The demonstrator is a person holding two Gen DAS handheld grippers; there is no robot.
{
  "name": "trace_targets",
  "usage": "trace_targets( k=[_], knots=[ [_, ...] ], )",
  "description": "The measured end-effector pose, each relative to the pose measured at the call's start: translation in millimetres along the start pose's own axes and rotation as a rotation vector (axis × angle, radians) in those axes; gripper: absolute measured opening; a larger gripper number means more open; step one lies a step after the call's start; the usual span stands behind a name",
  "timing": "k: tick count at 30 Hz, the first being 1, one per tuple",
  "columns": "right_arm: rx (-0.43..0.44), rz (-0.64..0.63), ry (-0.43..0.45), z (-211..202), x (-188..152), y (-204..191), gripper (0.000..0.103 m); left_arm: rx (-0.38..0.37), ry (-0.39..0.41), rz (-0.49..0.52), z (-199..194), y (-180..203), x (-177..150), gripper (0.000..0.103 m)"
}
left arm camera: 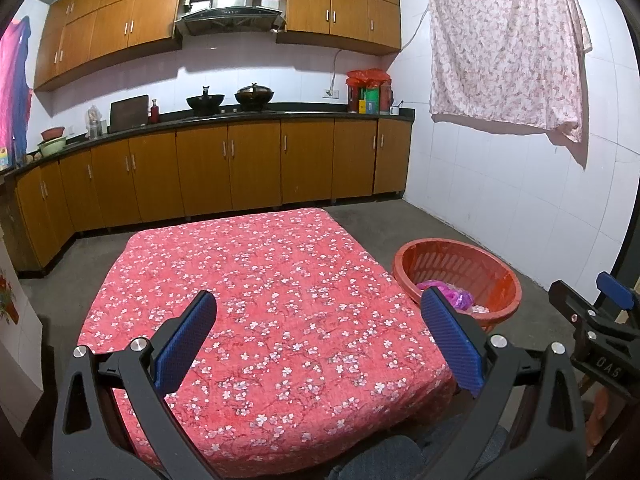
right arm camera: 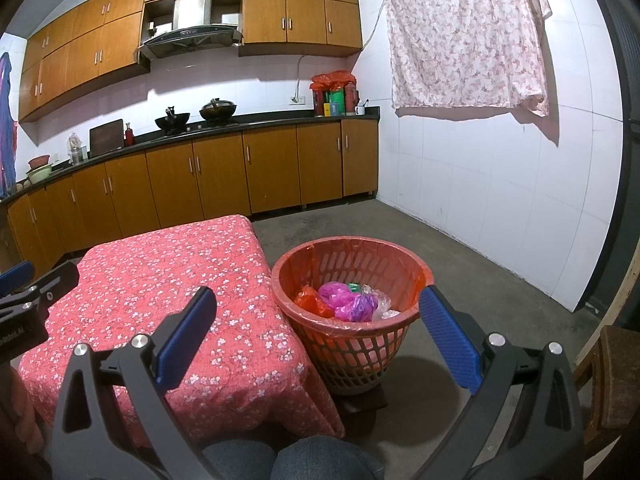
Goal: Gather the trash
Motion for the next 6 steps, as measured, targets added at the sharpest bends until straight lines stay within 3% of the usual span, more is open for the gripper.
trace_targets(
  k=[6],
  knots=[
    [0.0,0.001,-0.001,-0.2,0.5,0.4,0.099,-0.003,-0.003,-0.007,0.2,-0.5,-0.5,0.101]
  ],
)
Point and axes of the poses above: each gripper's, at about its wrist camera, not at the fingertips, and z roughly the way its jaws point, y to its right, x to its top, the point moved 8 cm from there along z, roughly the way its jaws point, and after that the axes turned 8 degrees about x, right-handed, at the moved point
